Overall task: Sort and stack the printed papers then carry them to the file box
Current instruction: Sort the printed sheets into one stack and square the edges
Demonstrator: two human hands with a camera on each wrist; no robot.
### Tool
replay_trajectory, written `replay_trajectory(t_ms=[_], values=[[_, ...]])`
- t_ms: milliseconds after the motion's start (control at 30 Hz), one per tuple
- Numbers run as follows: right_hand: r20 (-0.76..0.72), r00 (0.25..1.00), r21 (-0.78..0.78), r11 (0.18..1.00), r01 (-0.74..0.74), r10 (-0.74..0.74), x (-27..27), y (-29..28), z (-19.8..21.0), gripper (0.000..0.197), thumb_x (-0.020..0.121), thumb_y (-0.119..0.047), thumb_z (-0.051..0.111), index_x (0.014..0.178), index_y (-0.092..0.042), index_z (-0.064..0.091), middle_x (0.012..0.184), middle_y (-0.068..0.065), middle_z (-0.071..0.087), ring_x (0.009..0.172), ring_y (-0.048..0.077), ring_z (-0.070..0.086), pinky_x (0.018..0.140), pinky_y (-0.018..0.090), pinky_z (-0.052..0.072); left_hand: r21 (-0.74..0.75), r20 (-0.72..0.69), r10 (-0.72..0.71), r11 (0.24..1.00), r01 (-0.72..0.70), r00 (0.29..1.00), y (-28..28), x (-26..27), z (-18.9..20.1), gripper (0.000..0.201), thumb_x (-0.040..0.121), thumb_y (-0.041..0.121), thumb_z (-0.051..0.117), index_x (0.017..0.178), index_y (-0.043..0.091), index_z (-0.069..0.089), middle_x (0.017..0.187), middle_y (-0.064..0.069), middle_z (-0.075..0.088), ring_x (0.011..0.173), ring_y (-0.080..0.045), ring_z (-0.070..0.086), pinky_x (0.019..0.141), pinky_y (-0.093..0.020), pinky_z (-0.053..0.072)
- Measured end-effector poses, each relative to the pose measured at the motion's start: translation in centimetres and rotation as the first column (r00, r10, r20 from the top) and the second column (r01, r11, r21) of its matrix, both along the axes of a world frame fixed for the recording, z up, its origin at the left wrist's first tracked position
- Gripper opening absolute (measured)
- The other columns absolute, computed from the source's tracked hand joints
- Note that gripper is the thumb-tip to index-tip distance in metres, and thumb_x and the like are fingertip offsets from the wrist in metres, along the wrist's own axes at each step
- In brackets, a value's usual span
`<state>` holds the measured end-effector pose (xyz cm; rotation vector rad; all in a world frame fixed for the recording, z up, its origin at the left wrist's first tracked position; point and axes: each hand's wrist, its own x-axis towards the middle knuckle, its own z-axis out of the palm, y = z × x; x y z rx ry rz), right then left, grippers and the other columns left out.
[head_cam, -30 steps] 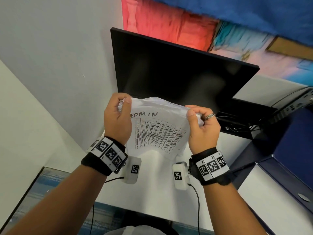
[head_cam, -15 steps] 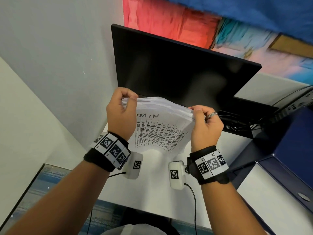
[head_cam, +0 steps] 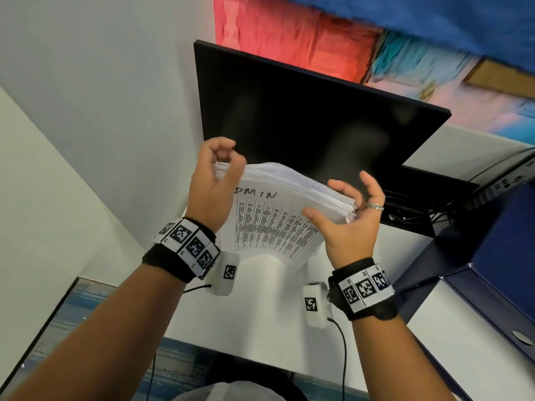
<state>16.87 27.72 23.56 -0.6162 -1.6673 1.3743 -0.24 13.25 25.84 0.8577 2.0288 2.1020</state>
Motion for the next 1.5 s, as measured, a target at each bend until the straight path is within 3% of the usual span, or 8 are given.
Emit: replay_trajectory(t_ms=[100,233,467,667,933,1133,1367,1500], values=[[0.026,0.998,-0.186,0.980,0.065,-0.061,-0.3,0.4,-0.4,0.078,0.069,0.006,0.083,0.134,-0.014,0.046,0.103,-0.002,0.067,0.093,0.010,0.069,0.081,0.023,0.057,-0.141,0.054,-0.187,0.971,0.193,0.981,-1.1,-1.3,-1.4,0.061,0.071,0.019,0.086,0.118,0.028,0.049,0.105,-0.002,0.064,0.091,-0.012,0.067,0.077,-0.023,0.058],[0.048,0.999,-0.188,0.982,-0.006,0.015,-0.6,1.0,-0.1,0.030,0.076,0.001,0.079,0.102,-0.012,0.072,0.094,-0.002,0.077,0.094,0.018,0.073,0.089,0.040,0.059,-0.161,0.074,-0.101,0.981,0.111,0.992,-1.4,-1.2,-0.9,0.031,0.068,0.010,0.087,0.090,0.023,0.069,0.092,0.000,0.075,0.086,-0.017,0.074,0.079,-0.040,0.062],[0.053,0.998,-0.148,0.988,-0.033,0.042,0.5,0.7,-1.1,0.054,0.064,0.002,0.087,0.106,-0.019,0.061,0.096,-0.005,0.068,0.085,0.004,0.069,0.072,0.021,0.056,-0.166,0.304,-0.316,0.911,0.377,0.899,-3.2,-1.2,-3.4,0.058,0.058,0.015,0.089,0.111,0.013,0.067,0.105,-0.008,0.076,0.100,-0.025,0.073,0.088,-0.050,0.058],[0.048,0.997,-0.179,0.983,-0.047,0.057,-0.7,0.5,-1.2,0.043,0.066,0.002,0.086,0.104,-0.006,0.068,0.098,0.009,0.072,0.088,0.015,0.072,0.072,0.023,0.057,-0.077,0.332,-0.208,0.966,0.246,0.920,-2.3,-0.3,-4.6,0.058,0.067,0.016,0.089,0.118,0.005,0.064,0.109,-0.013,0.074,0.101,-0.029,0.072,0.084,-0.052,0.058],[0.026,0.999,-0.147,0.988,-0.037,0.041,0.1,0.7,-0.2,0.029,0.072,0.003,0.082,0.095,-0.014,0.073,0.089,-0.006,0.077,0.088,0.015,0.074,0.077,0.028,0.060,-0.075,0.251,-0.090,0.991,0.112,0.964,-2.4,0.5,-3.9,0.040,0.071,0.010,0.083,0.109,0.007,0.070,0.094,0.006,0.078,0.089,-0.013,0.075,0.073,-0.029,0.062],[-0.031,0.997,-0.127,0.990,0.061,-0.066,0.1,-0.2,0.3,0.033,0.077,-0.002,0.078,0.101,-0.017,0.060,0.096,0.002,0.065,0.079,0.000,0.068,0.066,0.015,0.054,-0.065,0.193,-0.038,0.997,0.052,0.981,-2.6,0.6,-4.0,0.045,0.073,0.052,0.076,0.105,0.028,0.056,0.096,0.006,0.071,0.086,-0.011,0.072,0.071,-0.028,0.061],[-0.015,0.993,0.267,0.956,0.120,-0.120,-0.7,-0.4,1.0,0.011,0.085,0.001,0.070,0.085,-0.009,0.068,0.099,0.012,0.068,0.098,0.016,0.064,0.092,0.020,0.046,-0.008,-0.267,0.113,0.993,-0.119,0.957,-0.5,1.4,-1.7,0.013,0.093,0.011,0.062,0.106,0.013,0.061,0.099,0.001,0.061,0.088,-0.004,0.060,0.074,-0.018,0.051],[-0.023,0.983,0.137,0.974,0.183,-0.182,-0.6,-0.1,1.2,0.018,0.082,0.004,0.061,0.076,-0.013,0.063,0.096,0.005,0.069,0.095,0.006,0.063,0.090,0.016,0.045,-0.077,-0.368,0.159,0.977,-0.201,0.916,-0.1,1.2,-1.4,0.008,0.093,0.008,0.057,0.092,0.015,0.061,0.092,0.003,0.059,0.086,0.007,0.054,0.077,-0.007,0.043]])
